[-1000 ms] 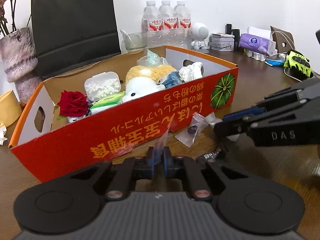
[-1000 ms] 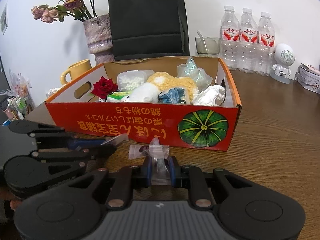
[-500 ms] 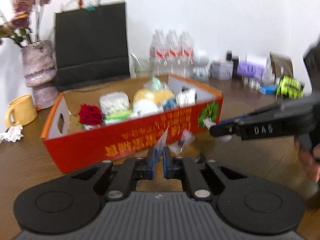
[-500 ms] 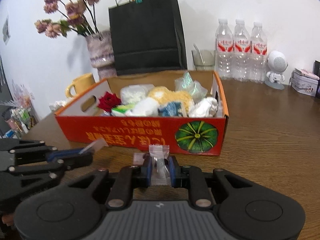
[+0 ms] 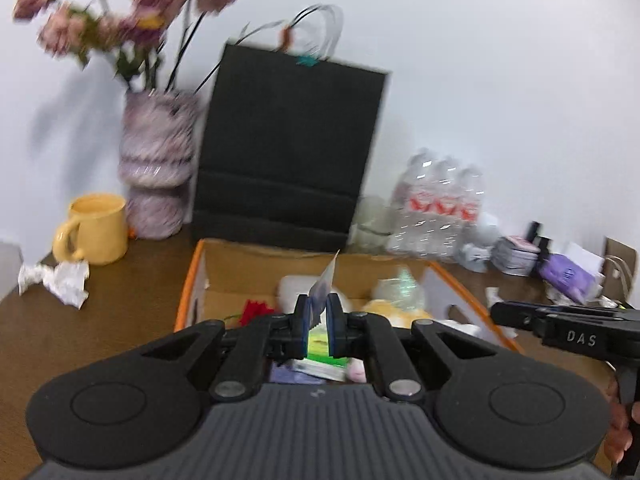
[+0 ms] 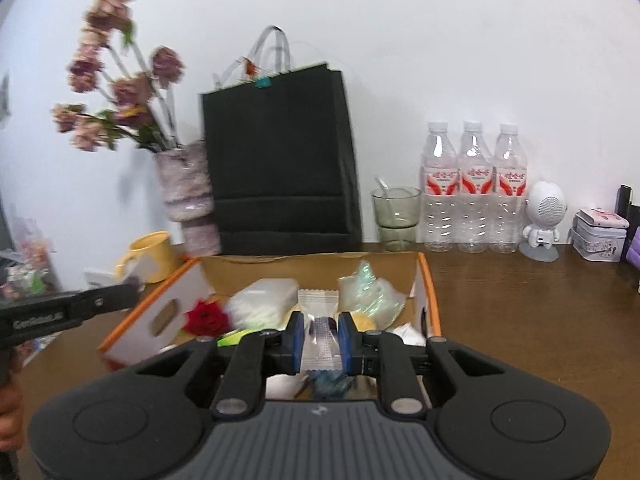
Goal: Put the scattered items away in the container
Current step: 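Carry both clear bags over the cardboard box and release them, then move both grippers back to the black wrapper and last clear bag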
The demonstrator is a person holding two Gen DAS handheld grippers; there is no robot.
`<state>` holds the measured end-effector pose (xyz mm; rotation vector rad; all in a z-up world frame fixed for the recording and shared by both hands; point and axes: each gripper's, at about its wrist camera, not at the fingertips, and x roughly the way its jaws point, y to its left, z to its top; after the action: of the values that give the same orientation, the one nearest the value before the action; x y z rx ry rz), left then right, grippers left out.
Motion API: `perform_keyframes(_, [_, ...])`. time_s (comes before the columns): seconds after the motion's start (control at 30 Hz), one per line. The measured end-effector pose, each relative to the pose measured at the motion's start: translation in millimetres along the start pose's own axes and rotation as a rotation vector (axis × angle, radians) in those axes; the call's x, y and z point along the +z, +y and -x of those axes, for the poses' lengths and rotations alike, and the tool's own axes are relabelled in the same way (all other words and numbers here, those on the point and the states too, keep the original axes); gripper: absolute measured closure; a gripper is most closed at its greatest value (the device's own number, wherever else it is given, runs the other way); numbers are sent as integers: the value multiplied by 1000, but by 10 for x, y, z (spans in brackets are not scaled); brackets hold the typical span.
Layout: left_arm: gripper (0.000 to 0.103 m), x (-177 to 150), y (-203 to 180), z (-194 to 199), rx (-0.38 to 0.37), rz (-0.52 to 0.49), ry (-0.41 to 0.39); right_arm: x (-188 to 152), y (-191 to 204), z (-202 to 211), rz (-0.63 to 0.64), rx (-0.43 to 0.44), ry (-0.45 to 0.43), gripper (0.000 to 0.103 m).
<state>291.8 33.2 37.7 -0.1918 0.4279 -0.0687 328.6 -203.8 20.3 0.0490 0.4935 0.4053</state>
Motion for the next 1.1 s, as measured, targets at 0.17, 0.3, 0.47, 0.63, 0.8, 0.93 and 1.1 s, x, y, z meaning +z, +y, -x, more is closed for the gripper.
perform_keyframes(0.17, [95, -42, 177, -369, 48, 1, 70, 22, -95, -483, -14, -64, 51, 86])
perform_keyframes(0.3, [95, -79, 251, -564, 63, -9, 106, 29, -132, -723, -2, -89, 76, 86])
perform_keyframes(0.47, [94, -130, 232, -677, 67, -39, 134, 12, -151, -856, 3, -108, 98, 83])
perform_keyframes(0.63, [52, -140, 166, -660, 74, -66, 130, -11, -163, -864, -13, -102, 110, 33])
perform_keyframes(0.8, [4, -109, 68, -556, 90, -97, 74, 28, -84, -766, 6, -93, 82, 8])
perform_keyframes(0.93, [0, -97, -11, -512, 133, -133, 55, 51, -40, -729, 15, -93, 86, 0])
perform_keyframes(1.1, [0, -91, -35, -513, 139, -135, 60, 62, 9, -700, 31, -100, 93, 0])
